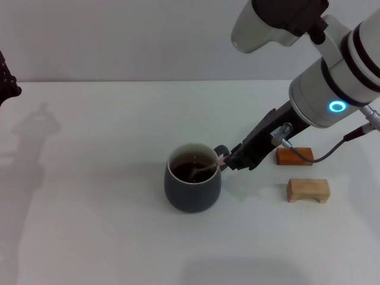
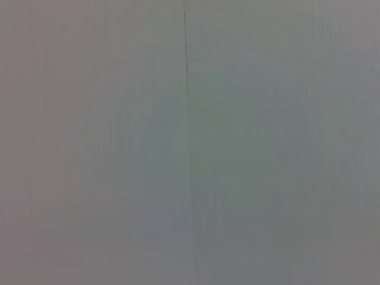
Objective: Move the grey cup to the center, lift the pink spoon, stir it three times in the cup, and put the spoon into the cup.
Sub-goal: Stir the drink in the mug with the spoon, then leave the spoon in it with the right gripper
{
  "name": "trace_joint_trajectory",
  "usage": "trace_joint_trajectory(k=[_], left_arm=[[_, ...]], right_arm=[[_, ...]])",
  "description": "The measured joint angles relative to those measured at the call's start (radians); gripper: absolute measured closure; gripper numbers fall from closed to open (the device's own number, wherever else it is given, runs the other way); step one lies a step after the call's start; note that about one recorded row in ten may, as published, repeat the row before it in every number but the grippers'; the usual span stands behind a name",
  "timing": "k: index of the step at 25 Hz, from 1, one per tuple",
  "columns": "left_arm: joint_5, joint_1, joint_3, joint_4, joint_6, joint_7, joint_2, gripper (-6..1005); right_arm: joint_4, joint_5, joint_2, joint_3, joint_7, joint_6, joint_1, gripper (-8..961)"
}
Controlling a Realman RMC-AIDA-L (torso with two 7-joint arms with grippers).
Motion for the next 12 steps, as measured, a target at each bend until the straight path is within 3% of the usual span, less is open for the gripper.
trace_joint_trajectory(k=[12], left_arm=[[0.0,-0.001,0.0,0.0,0.0,0.0,0.0,1001]], right_arm=[[-0.085,-0.001,0.0,-0.004,-0.03,-0.012,0.022,793]])
